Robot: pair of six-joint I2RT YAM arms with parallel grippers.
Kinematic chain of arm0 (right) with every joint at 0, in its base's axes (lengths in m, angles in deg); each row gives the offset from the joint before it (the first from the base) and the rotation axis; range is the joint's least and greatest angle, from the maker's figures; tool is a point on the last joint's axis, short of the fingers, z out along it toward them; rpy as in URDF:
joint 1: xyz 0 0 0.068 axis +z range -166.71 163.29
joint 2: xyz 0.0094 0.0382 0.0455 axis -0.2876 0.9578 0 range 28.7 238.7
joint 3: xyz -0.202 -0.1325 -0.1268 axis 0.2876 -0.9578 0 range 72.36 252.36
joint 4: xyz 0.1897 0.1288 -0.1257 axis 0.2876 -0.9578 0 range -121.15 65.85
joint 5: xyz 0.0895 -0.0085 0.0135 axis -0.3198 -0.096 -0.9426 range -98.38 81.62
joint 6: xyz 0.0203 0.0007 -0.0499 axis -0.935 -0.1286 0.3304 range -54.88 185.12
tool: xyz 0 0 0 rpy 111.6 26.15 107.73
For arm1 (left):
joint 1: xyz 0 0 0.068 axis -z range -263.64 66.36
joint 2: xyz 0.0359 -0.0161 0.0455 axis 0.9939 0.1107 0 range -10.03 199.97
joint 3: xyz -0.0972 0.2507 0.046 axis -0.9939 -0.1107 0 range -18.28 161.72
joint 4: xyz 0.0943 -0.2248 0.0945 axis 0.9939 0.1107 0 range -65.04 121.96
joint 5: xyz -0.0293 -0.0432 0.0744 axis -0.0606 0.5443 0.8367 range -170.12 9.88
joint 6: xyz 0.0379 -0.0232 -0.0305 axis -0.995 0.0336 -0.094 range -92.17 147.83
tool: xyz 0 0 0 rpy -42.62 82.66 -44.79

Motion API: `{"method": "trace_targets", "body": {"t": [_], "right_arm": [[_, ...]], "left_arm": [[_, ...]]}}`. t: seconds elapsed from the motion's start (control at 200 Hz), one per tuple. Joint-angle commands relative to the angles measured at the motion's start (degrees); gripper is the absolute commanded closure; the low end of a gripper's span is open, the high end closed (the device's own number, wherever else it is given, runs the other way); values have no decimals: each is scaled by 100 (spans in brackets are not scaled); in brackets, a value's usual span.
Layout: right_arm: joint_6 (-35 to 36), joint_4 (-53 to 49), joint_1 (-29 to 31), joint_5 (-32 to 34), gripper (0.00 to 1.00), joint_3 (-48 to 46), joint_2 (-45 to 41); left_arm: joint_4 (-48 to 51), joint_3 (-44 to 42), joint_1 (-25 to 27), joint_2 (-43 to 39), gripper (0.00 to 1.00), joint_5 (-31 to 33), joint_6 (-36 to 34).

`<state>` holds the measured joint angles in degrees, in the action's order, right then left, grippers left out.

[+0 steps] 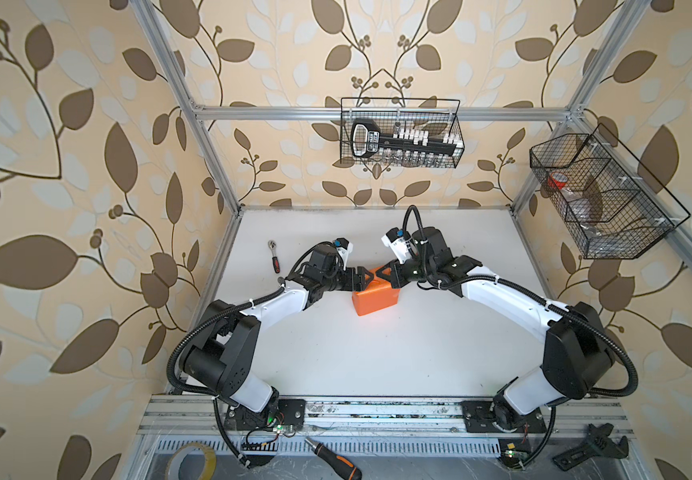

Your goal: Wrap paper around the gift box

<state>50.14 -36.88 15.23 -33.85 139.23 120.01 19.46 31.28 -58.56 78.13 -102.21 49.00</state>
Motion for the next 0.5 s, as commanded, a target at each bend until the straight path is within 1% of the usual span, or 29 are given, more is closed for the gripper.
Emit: {"method": "trace_targets", "body": {"t": [0.0, 0.34, 0.495], "right_arm": [[13, 81, 30, -6, 96, -51, 247], [0, 87, -205, 148, 96, 108, 665], [2, 10, -431, 95, 95, 212, 616]], "left_arm": [[681, -219, -12, 96, 14, 187, -175], [699, -208, -12, 90, 14, 187, -185], [708, -210, -12, 79, 14, 196, -203]]}}
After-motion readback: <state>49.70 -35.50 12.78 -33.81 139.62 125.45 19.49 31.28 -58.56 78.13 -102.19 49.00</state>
